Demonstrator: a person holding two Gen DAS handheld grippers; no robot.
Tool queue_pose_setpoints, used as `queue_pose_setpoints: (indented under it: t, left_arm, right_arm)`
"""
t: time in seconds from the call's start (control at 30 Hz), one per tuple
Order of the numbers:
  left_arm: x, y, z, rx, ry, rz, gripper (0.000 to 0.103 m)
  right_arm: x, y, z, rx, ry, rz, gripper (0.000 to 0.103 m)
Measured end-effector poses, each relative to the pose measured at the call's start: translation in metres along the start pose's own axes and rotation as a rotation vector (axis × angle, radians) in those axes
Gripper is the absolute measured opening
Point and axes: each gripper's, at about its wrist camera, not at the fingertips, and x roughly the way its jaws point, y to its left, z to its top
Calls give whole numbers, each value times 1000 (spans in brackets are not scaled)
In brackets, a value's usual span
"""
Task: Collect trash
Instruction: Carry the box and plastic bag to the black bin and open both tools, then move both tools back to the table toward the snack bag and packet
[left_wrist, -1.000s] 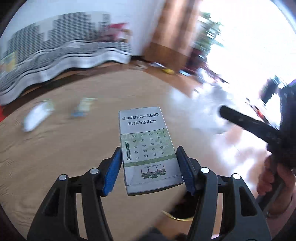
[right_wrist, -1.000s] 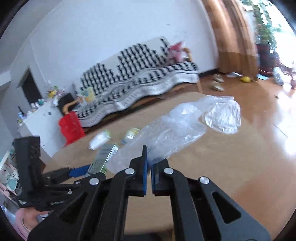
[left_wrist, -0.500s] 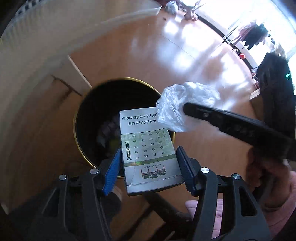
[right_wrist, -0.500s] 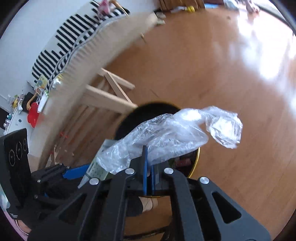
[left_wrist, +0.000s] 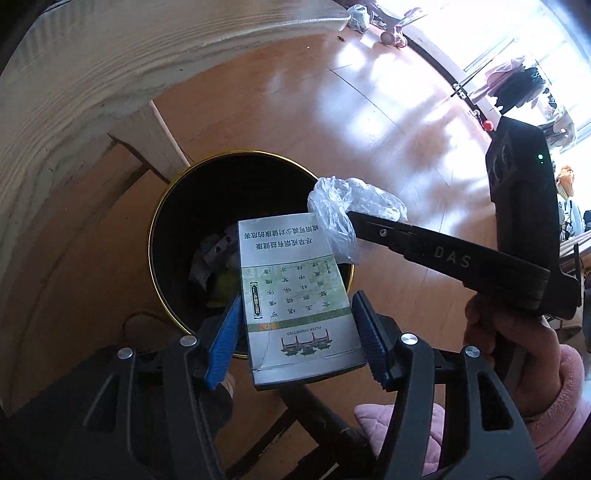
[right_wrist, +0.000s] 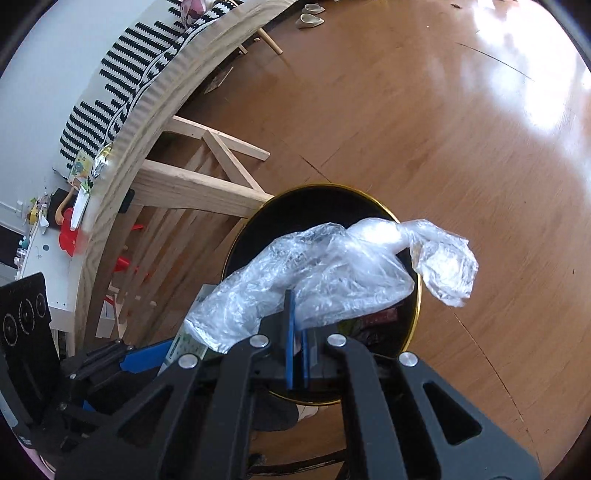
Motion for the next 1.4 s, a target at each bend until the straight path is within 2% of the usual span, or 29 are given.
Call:
queue_pose_setpoints:
  t: [0.07, 0.13, 0.17, 0.2, 0.23, 0.27, 0.3, 0.43, 0.57, 0.67, 0.8, 0.87, 0.93, 1.0, 1.1, 1.4]
  left_arm:
    - [1, 0, 1, 0, -3, 3, 59]
    - [1, -1, 1, 0, -2, 24, 65]
    - [0, -1, 1, -6, -4, 36, 85]
    - [-2, -2, 0, -12, -18, 45, 97]
    - [-5, -3, 0, -18, -36, 48, 97]
    - [-6, -4, -1, -17, -40, 35, 97]
    - [-6, -5, -2, -14, -36, 22, 97]
    - [-16, -11, -3, -7, -65, 11, 97]
    - [-65, -10, 3, 25, -186, -9, 97]
    - [-121, 18, 8, -14, -311, 33, 97]
    - [-201, 103, -9, -222, -461, 162, 97]
    - [-223, 140, -24, -307, -481, 231, 97]
    - [-247, 186, -46, -417, -485, 330, 97]
    - [-267, 218, -60, -488, -491, 374, 97]
    - [-283, 255, -63, -504, -476, 429, 97]
    - [-293, 344, -23, -484, -428, 451, 97]
  right_arm:
    - [-2, -1, 1, 4, -3, 2, 4]
    - [-6, 0, 3, 13, -12, 32, 6]
    - [-7, -1, 4, 14, -13, 34, 10]
    - [-12, -1, 5, 18, -31, 29, 45]
    - [-17, -2, 6, 25, -59, 27, 98]
    - [-23, -3, 7, 34, -87, 31, 93]
    - [-27, -3, 9, 40, -87, 32, 97]
    - [-41, -6, 14, 51, -120, -9, 97]
    - [-50, -2, 16, 18, -153, -75, 97]
    - [-58, 13, 22, -19, -211, -98, 97]
    - [-61, 71, 37, -138, -287, -103, 97]
    - [-60, 107, 44, -210, -296, -78, 97]
    - [-59, 152, 53, -301, -307, -47, 97]
    - [-56, 195, 64, -375, -319, -22, 97]
    - [-37, 260, 83, -437, -341, -27, 97]
    - [64, 405, 133, -491, -303, -66, 97]
